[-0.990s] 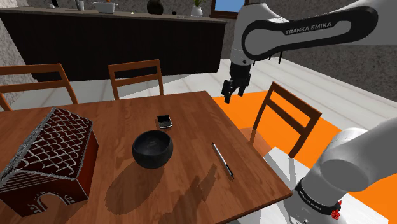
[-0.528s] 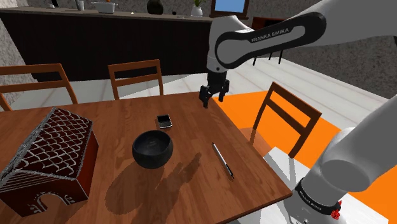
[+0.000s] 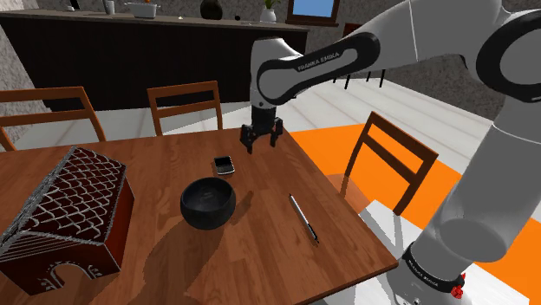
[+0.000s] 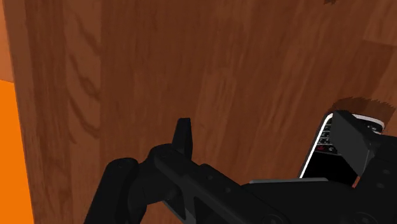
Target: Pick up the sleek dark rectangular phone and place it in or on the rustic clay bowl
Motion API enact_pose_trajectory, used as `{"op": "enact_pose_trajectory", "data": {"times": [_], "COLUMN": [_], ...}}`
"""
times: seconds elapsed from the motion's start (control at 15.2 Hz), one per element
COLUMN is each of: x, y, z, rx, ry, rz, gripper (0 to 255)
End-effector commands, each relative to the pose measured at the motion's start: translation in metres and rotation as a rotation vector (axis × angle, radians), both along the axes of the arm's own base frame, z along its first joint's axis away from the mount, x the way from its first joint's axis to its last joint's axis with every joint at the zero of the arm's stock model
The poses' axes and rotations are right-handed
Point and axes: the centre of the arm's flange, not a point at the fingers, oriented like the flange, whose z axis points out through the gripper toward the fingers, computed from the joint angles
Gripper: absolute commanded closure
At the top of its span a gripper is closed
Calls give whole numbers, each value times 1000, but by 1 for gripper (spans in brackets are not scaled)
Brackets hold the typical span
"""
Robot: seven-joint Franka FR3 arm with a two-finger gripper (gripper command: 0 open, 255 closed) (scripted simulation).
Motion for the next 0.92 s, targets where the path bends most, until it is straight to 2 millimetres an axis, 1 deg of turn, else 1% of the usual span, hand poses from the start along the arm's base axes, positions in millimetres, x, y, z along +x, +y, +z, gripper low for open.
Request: {"op": "enact_pose_trajectory", "data": {"times": [0.0, 0.59, 0.66, 0.86], "x": [20, 109, 112, 112], "y": [16, 77, 80, 81], "z": [-7, -51, -53, -69], "rx": [10, 49, 51, 51], "ry": [3, 14, 15, 15], "rz": [-19, -98, -101, -101], "gripper": [0, 0, 0, 0]}}
